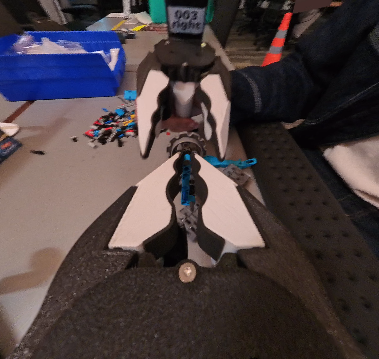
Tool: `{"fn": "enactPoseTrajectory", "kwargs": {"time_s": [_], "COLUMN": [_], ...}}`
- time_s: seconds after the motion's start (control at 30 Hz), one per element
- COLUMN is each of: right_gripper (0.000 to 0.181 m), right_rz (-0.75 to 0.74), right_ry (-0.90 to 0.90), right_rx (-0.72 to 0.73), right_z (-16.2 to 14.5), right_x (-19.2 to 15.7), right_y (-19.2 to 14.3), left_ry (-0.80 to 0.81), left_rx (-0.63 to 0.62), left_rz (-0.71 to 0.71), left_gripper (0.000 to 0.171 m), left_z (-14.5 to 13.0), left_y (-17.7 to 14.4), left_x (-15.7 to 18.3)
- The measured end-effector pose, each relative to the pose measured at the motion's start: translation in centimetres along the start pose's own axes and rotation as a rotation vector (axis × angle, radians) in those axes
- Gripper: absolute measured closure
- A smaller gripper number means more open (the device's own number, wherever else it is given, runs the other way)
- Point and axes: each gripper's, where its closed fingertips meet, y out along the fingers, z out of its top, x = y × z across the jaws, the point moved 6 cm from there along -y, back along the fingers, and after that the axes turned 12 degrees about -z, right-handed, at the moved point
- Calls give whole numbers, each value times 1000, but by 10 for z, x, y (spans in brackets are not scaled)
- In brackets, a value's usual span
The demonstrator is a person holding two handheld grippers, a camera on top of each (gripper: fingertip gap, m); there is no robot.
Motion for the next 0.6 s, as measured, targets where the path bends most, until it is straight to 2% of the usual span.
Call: {"fn": "enactPoseTrajectory", "kwargs": {"time_s": [0.13,0.27,0.37,0.47,0.6], "right_gripper": [138,138,138,138,138], "right_rz": [-99,-203,-207,-202,-192], "right_ry": [-204,-310,-315,-389,-369], "right_rx": [-130,-333,-432,-490,-478], "right_z": [-5,-7,-10,-18,-18], "right_x": [-7,-5,-2,-3,-4], "right_y": [5,11,16,20,20], "left_ry": [-7,24,56,114,147], "left_rx": [-85,-169,-220,-305,-326], "left_rz": [32,99,144,172,177], "left_gripper": [167,166,167,166,167], "left_z": [-9,-13,-16,-22,-21], "left_y": [3,5,6,9,9], "left_x": [-4,-8,-10,-9,-6]}}
